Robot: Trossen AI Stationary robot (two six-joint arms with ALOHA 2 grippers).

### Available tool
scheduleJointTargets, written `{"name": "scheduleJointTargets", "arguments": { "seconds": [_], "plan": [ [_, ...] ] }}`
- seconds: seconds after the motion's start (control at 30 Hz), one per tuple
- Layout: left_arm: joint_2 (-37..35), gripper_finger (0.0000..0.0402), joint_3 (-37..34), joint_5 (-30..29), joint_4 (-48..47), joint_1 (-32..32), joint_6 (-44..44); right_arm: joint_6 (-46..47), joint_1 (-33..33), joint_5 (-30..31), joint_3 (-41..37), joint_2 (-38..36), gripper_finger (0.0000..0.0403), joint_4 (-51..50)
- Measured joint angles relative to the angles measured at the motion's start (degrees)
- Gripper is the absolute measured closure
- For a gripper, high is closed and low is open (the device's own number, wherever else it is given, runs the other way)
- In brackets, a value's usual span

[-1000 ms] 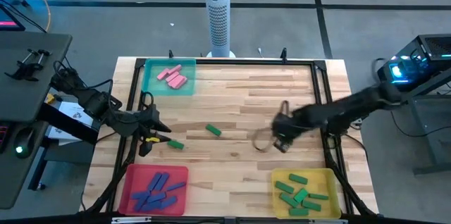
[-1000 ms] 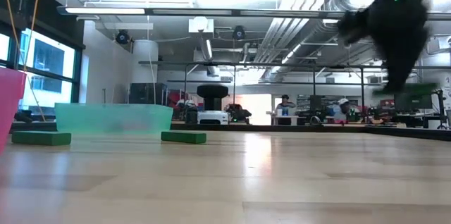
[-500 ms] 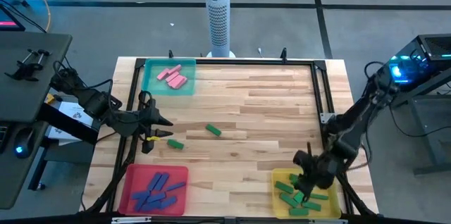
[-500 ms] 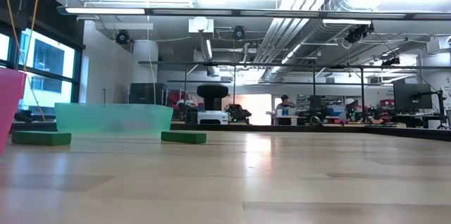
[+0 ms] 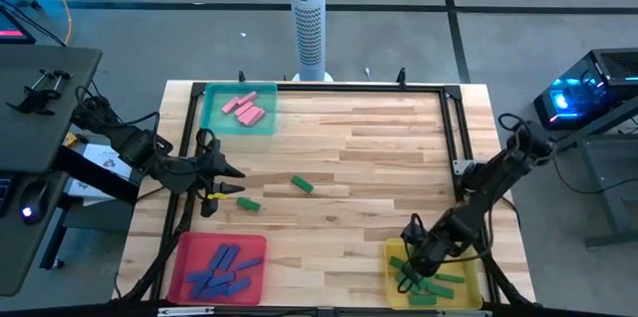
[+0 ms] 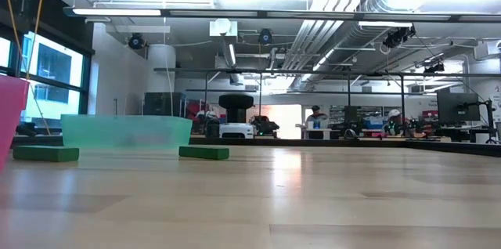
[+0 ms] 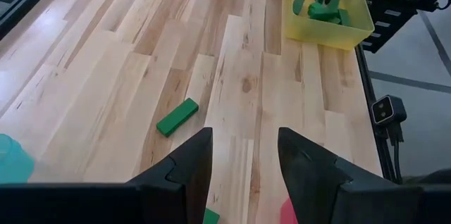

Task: Sort blocks
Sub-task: Put the green block into the yellow bin

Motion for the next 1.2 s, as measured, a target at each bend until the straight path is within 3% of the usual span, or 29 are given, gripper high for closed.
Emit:
{"name": "scheduleJointTargets", "arguments": {
  "seconds": [0.1,0.23,0.4,0.53,0.6,0.67,0.9,0.97,1.03,1.2],
  "plan": [
    [0.0,0.0255,0.0,0.0,0.0,0.0,-0.25,0.37,-0.5,-0.67,0.0,1.38,0.0285,-0.09],
    [0.0,0.0255,0.0,0.0,0.0,0.0,-0.39,2.35,-1.4,-6.27,0.0,1.46,0.0271,-0.92],
    [0.01,0.0255,0.0,0.0,0.04,0.0,-0.39,2.17,-3.18,-13.04,1.85,-2.46,0.0235,-0.8],
    [0.02,0.0255,0.0,0.0,0.24,0.0,-0.42,1.71,-4.85,-13.11,6.51,-6.64,0.0227,-1.75],
    [0.0,0.0255,0.0,-0.01,0.38,0.0,-0.42,1.2,-6.34,-10.15,9.19,-8.11,0.0227,-3.27],
    [0.02,0.0255,0.0,-0.05,0.35,0.0,-0.42,-0.4,-8.09,-3.26,11.46,-8.81,0.0227,-4.83],
    [0.04,0.0255,0.0,-1.69,0.35,0.0,-0.63,-28.71,-16.33,35.84,11.81,-7.93,0.0226,5.89],
    [0.04,0.0255,0.0,-1.68,0.37,0.0,-1.83,-37.01,-20.01,42.69,11.32,-6.51,0.0226,6.86],
    [0.04,0.0255,0.0,-1.68,0.35,0.0,-3.45,-41.46,-24.87,42.97,11.04,-4.74,0.0226,7.67],
    [0.04,0.0255,0.0,-1.63,0.33,0.0,-5.05,-60.85,-34.25,34.52,8.69,2.14,0.0214,18.04]
  ]
}}
